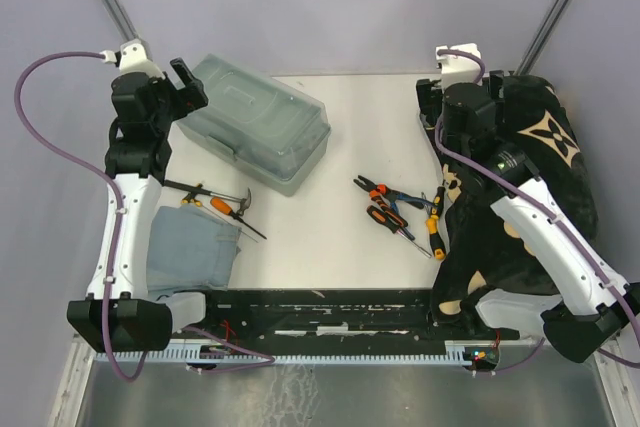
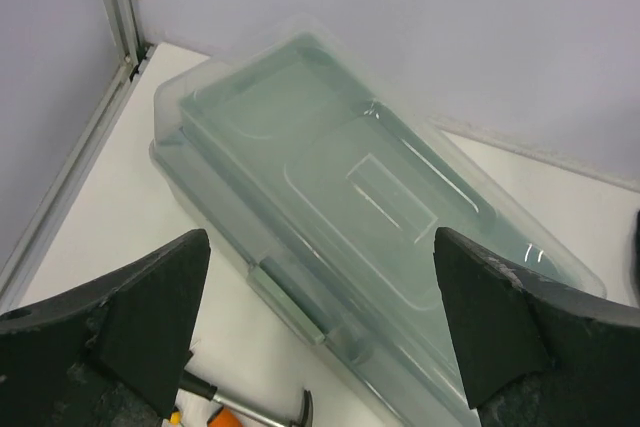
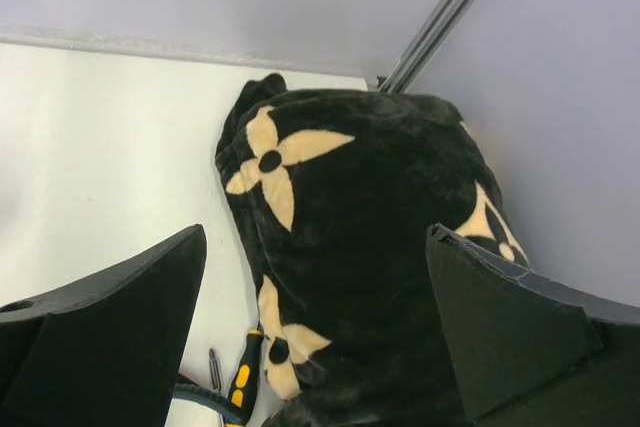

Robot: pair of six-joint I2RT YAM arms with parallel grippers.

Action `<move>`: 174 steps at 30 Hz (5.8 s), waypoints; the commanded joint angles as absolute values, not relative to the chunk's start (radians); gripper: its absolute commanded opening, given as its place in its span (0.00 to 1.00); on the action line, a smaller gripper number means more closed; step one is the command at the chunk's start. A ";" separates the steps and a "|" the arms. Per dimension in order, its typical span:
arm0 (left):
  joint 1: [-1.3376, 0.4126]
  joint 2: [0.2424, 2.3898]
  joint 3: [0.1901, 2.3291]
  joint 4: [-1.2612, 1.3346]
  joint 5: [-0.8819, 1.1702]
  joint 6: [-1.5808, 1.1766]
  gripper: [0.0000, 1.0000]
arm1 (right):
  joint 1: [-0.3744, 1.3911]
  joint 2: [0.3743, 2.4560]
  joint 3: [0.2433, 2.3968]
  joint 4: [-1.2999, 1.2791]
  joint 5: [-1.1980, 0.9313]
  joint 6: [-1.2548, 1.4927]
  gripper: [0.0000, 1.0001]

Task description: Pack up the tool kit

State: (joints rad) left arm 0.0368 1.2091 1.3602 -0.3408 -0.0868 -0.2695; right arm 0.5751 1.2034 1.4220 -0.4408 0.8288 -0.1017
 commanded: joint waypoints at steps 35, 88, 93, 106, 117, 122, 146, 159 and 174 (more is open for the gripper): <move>-0.026 1.402 1.440 -0.343 0.039 -0.303 0.99 | 0.129 0.961 1.179 -0.678 -0.456 0.390 0.99; -0.451 1.644 1.540 -0.451 0.140 -0.410 0.92 | 0.423 1.250 1.139 -0.455 -0.427 0.702 0.99; -0.429 1.577 1.643 -0.503 0.083 -0.333 0.98 | 0.432 1.230 1.126 -0.441 -0.393 0.735 0.99; 0.005 1.618 1.699 -0.475 0.078 -0.340 0.99 | 0.467 1.274 1.103 -0.322 -0.360 0.869 0.99; 0.072 1.760 1.759 -0.375 -0.005 -0.299 0.99 | 0.490 1.362 1.141 -0.290 -0.360 0.887 0.99; 0.084 1.845 1.764 -0.416 0.035 -0.286 0.99 | 0.495 1.411 1.166 -0.256 -0.367 0.904 0.99; 0.095 1.801 1.566 -0.596 0.333 -0.228 0.93 | 0.454 1.841 1.721 -0.550 -0.426 0.688 0.99; -0.043 1.597 1.318 -0.587 0.411 -0.266 0.86 | 0.357 1.938 1.863 -0.675 -0.447 0.607 0.99; -0.258 1.340 1.057 -0.535 0.402 -0.379 0.82 | 0.282 2.197 2.253 -0.953 -0.492 0.468 0.99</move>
State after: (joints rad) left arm -0.1223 1.3521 1.1465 -0.3523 0.1303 -0.3386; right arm 0.2352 2.1014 2.1082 -0.8989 -0.4076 0.5056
